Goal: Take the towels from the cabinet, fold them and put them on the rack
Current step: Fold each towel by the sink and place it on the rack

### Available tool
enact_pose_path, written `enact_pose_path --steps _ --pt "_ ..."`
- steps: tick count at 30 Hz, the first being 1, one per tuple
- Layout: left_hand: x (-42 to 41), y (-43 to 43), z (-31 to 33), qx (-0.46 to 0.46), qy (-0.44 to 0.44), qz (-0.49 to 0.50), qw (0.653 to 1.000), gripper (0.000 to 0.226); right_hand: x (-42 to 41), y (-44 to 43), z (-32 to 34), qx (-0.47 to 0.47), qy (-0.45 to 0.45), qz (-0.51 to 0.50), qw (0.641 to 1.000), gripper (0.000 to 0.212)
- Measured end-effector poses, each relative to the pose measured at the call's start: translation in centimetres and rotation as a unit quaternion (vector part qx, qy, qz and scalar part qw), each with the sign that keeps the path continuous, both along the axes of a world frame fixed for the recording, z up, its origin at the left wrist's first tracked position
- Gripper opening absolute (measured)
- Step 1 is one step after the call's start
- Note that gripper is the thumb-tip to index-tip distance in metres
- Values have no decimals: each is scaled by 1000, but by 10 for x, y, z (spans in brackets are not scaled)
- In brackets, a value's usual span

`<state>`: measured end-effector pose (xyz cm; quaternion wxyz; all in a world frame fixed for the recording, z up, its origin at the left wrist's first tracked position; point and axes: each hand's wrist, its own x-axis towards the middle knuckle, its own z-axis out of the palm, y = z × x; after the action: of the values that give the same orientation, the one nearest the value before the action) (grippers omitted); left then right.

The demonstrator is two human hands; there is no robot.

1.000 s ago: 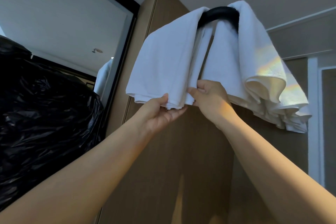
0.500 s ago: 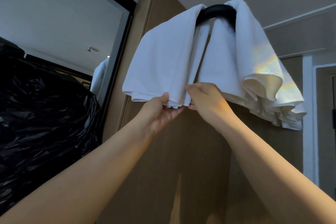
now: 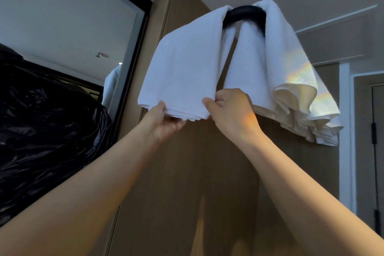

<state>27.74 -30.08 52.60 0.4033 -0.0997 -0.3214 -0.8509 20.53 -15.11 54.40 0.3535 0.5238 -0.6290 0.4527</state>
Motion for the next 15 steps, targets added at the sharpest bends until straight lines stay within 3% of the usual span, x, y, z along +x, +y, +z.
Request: enact_pose_path --steps 8,11,15 --pt "13 -8 -13 -43 -155 92 983 23 1 10 -3 7 2 -25 1000 25" --pt "23 -6 -24 -107 -217 181 953 29 3 13 -9 -7 -10 -11 1000 20" --pt "36 -4 -34 -181 -230 285 913 28 5 8 -11 -31 -41 12 999 19"
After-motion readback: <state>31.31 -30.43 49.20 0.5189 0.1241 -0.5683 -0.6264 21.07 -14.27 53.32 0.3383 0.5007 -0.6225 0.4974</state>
